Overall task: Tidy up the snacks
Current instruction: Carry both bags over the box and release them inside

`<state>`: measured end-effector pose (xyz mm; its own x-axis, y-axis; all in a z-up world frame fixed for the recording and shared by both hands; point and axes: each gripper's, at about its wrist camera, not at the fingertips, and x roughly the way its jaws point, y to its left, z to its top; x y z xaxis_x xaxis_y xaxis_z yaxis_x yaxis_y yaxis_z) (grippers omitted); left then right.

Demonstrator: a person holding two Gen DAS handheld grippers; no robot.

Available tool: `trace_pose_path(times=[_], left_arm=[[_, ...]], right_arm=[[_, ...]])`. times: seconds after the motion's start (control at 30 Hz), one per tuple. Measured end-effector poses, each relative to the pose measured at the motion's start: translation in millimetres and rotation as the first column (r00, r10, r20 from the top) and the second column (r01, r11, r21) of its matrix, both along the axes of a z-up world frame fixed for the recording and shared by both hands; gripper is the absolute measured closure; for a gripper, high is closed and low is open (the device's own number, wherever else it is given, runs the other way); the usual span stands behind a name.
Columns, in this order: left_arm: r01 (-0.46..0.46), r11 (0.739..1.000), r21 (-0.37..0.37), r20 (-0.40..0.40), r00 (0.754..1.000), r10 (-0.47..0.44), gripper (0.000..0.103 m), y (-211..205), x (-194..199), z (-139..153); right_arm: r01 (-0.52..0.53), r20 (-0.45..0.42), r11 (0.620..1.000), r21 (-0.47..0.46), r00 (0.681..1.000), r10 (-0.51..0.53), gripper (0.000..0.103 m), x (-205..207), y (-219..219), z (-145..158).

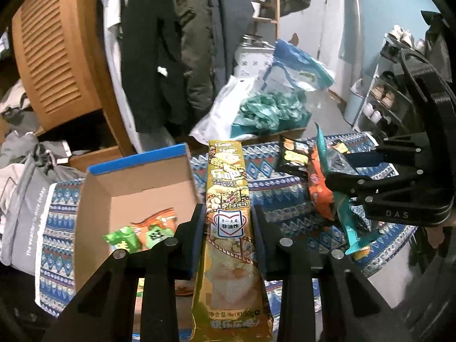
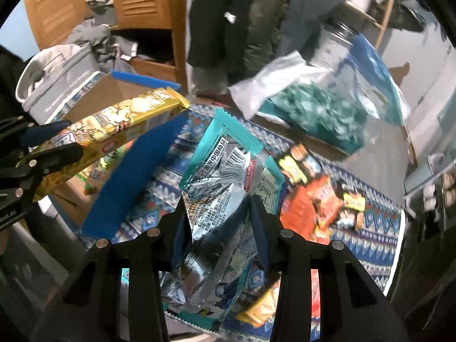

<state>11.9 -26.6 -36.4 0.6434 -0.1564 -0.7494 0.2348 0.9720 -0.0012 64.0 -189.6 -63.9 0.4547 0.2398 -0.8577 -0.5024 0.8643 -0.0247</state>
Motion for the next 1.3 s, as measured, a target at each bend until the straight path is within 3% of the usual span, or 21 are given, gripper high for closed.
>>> trace_pose_path(times=[0.37,0.67,0.7,0.73,0.87,1.07,1.13,1.23,1.3], left_arm=[[-0.079,0.997,-0.021,0.021,0.997,0.08,0.071,53.4,-6.6,0.8],[-0.13,0.991,0.007,0.051,0.99,0.13,0.071,89.4,-13.4,-3.8],[-0.135,0.991,0.006,0.053,0.99,0.134,0.073,93.4,-14.2,-4.5],[-0.14,0.99,0.005,0.053,0.989,0.14,0.092,97.9,-15.0,-5.1],[-0.158,0.987,-0.012,0.039,0.987,0.159,0.093,113.1,-13.1,-9.5],[-0.209,0.976,-0.053,-0.06,0.977,0.206,0.093,135.1,-5.5,-28.5],[-0.231,0.971,-0.055,-0.064,0.972,0.227,0.091,140.6,-7.6,-30.4],[-0.263,0.963,-0.058,-0.082,0.963,0.258,0.073,149.4,-10.1,-34.2],[-0.285,0.957,-0.055,-0.083,0.957,0.28,0.064,153.2,-12.1,-36.2]], right_arm=[[-0.12,0.014,0.993,0.01,0.993,0.12,0.063,7.7,77.5,13.3],[-0.214,-0.021,0.977,0.015,0.976,0.215,0.063,8.4,137.6,2.1],[-0.224,-0.027,0.974,0.012,0.974,0.224,0.063,9.0,144.2,-0.2],[-0.232,-0.031,0.973,0.01,0.972,0.232,0.063,9.1,149.6,-1.7],[-0.258,-0.048,0.966,0.007,0.965,0.258,0.063,11.9,170.0,-9.0],[-0.273,-0.108,0.961,0.045,0.955,0.276,0.063,19.7,191.4,-25.1],[-0.282,-0.112,0.957,0.061,0.951,0.288,0.063,20.3,195.6,-27.5],[-0.288,-0.116,0.955,0.069,0.949,0.295,0.057,21.2,200.3,-27.9],[-0.288,-0.108,0.956,0.064,0.95,0.293,0.043,21.3,202.3,-26.4]])
